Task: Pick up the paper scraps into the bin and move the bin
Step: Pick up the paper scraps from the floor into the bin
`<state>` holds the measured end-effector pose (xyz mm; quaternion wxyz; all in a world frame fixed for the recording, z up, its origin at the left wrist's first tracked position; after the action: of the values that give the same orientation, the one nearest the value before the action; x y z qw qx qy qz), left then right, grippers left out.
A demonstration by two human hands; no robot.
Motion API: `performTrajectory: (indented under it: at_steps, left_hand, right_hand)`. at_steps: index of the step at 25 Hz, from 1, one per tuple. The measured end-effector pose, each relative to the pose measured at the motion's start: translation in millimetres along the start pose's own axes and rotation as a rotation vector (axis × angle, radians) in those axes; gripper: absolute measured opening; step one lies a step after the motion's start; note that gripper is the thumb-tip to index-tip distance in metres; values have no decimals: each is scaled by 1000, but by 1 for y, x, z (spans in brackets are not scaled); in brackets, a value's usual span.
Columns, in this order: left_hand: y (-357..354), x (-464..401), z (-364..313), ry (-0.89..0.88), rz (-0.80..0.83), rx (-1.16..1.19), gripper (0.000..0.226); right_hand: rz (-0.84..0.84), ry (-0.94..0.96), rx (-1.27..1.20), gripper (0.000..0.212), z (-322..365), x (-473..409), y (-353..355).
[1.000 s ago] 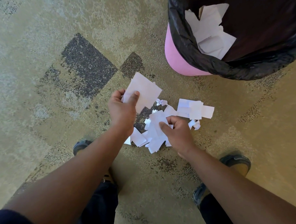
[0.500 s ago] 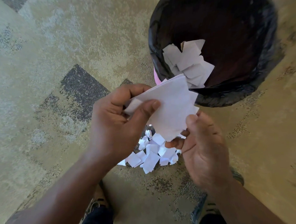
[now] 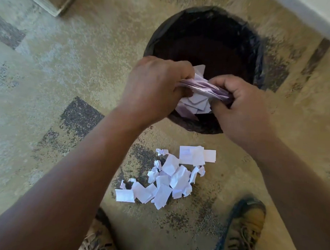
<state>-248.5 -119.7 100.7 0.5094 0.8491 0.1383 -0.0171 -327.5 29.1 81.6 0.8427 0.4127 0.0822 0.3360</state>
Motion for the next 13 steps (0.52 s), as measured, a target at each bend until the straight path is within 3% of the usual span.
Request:
performTrajectory:
  at_steps: [3, 5, 9, 13]
  left_hand:
    - [-13, -2, 8, 66, 121, -107, 40]
    - [-11, 6, 8, 63, 86, -90, 39]
    - [4, 37, -12, -13, -169, 42, 6]
    - [3, 95, -18, 6, -418, 10, 9]
  right_hand:
    - [122, -60, 157, 61, -11, 1, -14]
    - [58, -24, 102, 55, -5, 10, -15]
    - [-213, 251, -88, 18, 29, 48, -12]
    - [-245, 409, -226, 12, 41, 90, -37]
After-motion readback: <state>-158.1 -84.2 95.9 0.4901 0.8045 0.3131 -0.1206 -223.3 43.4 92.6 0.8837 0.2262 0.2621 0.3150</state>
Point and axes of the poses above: each hand's wrist, its own x-axis away from the middle knuckle, its own y-axis out of the back of the hand, z = x × y, the point moved 8 cm from there along -x, towards the middle knuckle, and after that the axes turned 3 degrees about -y, right-handed, at the moved point
